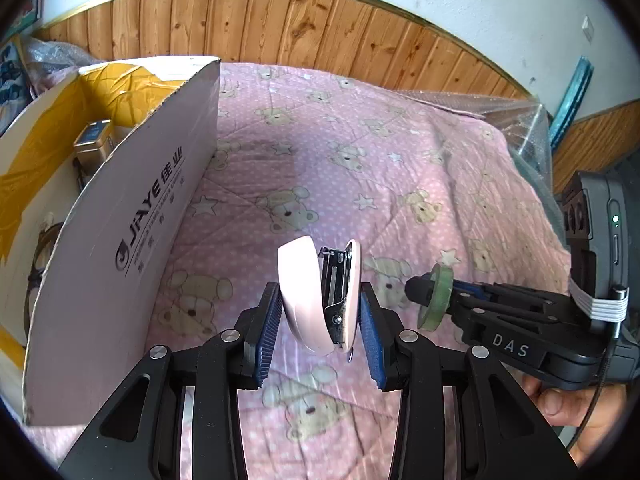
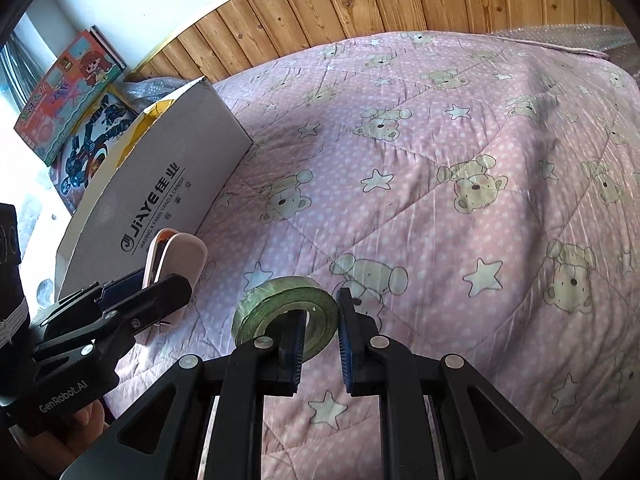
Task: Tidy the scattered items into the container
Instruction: 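Lift the stapler and tape roll and carry both over the white box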
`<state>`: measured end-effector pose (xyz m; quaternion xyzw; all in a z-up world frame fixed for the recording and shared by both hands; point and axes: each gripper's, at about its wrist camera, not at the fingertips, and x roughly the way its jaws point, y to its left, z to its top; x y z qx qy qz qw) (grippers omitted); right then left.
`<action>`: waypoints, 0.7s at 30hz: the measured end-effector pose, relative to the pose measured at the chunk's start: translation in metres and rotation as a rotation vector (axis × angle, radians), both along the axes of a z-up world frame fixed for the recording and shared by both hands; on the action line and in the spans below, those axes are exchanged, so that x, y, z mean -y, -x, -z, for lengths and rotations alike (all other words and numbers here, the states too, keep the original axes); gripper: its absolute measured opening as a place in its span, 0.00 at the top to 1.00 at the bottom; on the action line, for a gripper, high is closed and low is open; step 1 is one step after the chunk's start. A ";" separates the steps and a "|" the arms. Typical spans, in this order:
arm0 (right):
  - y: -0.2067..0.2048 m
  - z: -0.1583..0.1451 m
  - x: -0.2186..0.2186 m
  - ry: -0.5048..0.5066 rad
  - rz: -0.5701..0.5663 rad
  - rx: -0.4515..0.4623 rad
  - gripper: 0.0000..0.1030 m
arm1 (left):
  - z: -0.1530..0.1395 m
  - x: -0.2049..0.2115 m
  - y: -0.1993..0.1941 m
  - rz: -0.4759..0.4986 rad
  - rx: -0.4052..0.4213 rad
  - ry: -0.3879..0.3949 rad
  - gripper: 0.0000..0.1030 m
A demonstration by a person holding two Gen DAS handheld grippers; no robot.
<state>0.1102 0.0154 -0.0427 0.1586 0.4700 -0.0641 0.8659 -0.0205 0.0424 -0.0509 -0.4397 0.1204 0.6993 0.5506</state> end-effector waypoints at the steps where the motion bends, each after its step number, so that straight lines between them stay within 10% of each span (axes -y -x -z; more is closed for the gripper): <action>1: 0.004 -0.001 -0.004 0.000 -0.002 0.001 0.84 | -0.002 0.005 -0.001 0.001 0.003 -0.005 0.62; 21: 0.074 -0.032 -0.083 0.012 -0.107 0.054 0.84 | -0.061 0.085 -0.011 0.032 0.011 -0.188 0.62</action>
